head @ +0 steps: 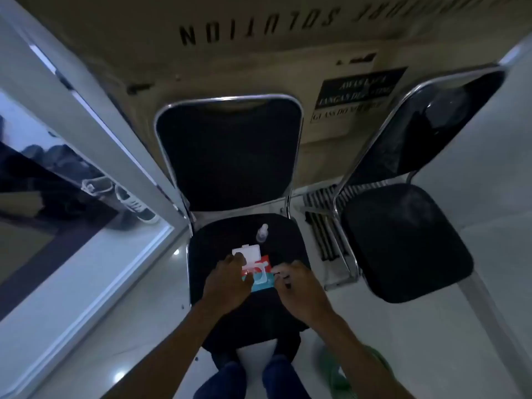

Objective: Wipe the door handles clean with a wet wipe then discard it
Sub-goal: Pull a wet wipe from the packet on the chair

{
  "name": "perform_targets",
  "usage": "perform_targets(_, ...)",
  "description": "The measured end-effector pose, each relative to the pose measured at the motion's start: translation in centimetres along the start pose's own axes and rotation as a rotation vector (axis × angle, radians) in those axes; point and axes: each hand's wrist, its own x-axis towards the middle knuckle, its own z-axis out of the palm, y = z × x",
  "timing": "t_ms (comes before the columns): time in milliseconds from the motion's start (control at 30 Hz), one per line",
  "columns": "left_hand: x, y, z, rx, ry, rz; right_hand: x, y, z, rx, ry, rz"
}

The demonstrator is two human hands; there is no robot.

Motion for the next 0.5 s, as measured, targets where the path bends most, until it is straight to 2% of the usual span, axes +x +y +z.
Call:
perform_targets(133,3.6,-2.1,5.1,0.050,-0.055,-0.070,4.3,3.3,4.1,-0.023,-0.070,0.058)
perform_targets(400,8.2,-3.9,12.3,0.251,0.124,-0.192,9.2,8.6,10.2,-0.107,-0.081,-0.071)
perform_targets(500,8.3,-3.6,13.1,0.295,0.165,-0.211,9.7,9.5,11.1,-0.115,-0.019,-0.073)
